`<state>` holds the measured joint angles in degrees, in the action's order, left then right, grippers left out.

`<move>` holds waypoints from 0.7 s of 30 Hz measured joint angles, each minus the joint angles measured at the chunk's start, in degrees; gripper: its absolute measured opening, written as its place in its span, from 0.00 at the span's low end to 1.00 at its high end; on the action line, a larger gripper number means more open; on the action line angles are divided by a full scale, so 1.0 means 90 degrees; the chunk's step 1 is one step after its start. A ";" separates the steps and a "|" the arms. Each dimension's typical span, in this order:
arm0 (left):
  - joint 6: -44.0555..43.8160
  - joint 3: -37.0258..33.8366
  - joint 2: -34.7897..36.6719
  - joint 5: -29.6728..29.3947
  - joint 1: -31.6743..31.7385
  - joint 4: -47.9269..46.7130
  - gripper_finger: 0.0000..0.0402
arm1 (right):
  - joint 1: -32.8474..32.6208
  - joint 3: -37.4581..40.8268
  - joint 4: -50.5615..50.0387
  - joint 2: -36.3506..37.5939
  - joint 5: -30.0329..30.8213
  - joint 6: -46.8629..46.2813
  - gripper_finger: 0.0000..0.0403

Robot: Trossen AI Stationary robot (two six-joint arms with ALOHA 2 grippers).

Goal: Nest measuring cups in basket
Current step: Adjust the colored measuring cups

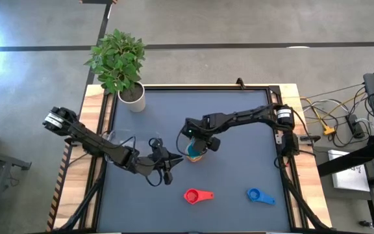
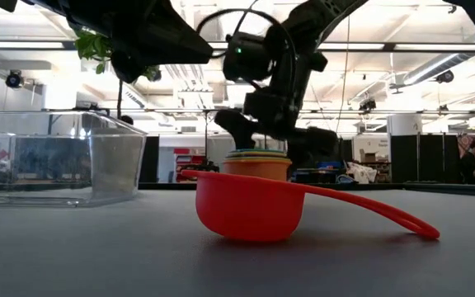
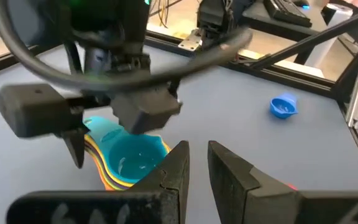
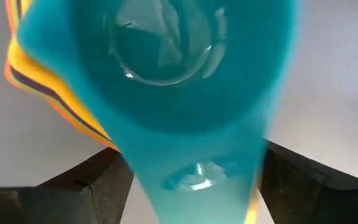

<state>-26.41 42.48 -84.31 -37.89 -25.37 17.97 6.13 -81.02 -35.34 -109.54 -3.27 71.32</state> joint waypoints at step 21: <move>-0.0146 -0.0047 0.0000 -0.0001 -0.0271 0.0036 0.10 | -0.0950 -0.0420 -0.0967 0.0158 0.0033 -0.3668 0.40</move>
<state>-27.73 42.06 -84.31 -37.90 -27.81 18.30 -2.42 -84.79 -44.04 -108.12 -2.97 38.30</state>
